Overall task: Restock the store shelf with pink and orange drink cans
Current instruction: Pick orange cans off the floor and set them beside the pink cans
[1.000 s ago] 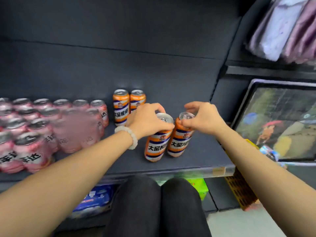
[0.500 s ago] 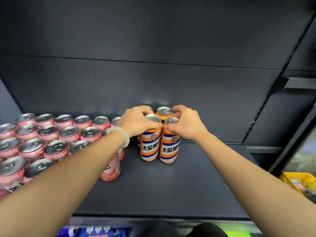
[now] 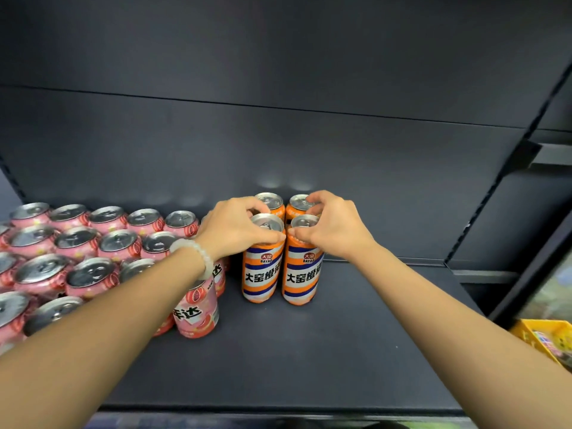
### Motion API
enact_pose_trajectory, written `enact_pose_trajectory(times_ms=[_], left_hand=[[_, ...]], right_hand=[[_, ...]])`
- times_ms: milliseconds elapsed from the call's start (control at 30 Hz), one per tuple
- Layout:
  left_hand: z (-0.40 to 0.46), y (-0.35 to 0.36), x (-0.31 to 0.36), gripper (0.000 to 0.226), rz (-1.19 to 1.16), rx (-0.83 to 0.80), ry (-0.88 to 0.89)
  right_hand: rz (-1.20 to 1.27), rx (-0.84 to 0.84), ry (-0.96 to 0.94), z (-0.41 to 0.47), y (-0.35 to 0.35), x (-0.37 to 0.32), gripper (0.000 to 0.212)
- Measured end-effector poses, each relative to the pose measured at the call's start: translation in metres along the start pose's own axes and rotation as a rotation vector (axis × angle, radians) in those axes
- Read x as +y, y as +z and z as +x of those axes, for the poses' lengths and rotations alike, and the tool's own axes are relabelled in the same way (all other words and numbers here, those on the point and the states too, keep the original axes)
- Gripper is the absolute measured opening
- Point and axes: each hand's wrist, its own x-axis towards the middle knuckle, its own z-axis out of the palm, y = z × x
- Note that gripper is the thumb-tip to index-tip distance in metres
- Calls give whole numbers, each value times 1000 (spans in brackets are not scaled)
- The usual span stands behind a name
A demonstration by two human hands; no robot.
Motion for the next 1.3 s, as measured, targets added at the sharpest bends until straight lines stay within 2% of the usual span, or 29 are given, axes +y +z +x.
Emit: enact_pose_trajectory(times_ms=[233, 433, 500, 600, 700, 767, 867, 933, 1033, 1300], left_hand=[[1, 0, -10, 55, -58, 19, -42], [4, 3, -8, 51, -23, 12, -31], [5, 0, -6, 49, 18, -32, -5], [0, -2, -2, 52, 131, -55, 57], [-11, 0, 4, 57, 367, -56, 106], [-22, 0, 11, 60, 486, 21, 182], [-43, -3, 22, 64, 521, 133, 312], [-61, 4, 32, 71, 529, 133, 380], [-88, 30, 47, 63, 523, 135, 507], [-165, 135, 111, 74, 489, -133, 699]], right_hand=[[-39, -12, -8, 5, 3, -7, 67], [-56, -13, 11, 5, 4, -1, 66], [-93, -14, -7, 2, 3, 0, 57], [-150, -18, -58, -3, 3, 2, 46], [-223, -75, -140, -12, 2, 2, 48], [-294, -69, -165, -23, -5, 2, 51], [-442, -4, -183, -49, -21, 6, 47], [-580, 44, -172, -73, -30, 13, 46], [-655, 110, -122, -113, -41, 32, 45], [-685, 214, 93, -244, -76, 122, 44]])
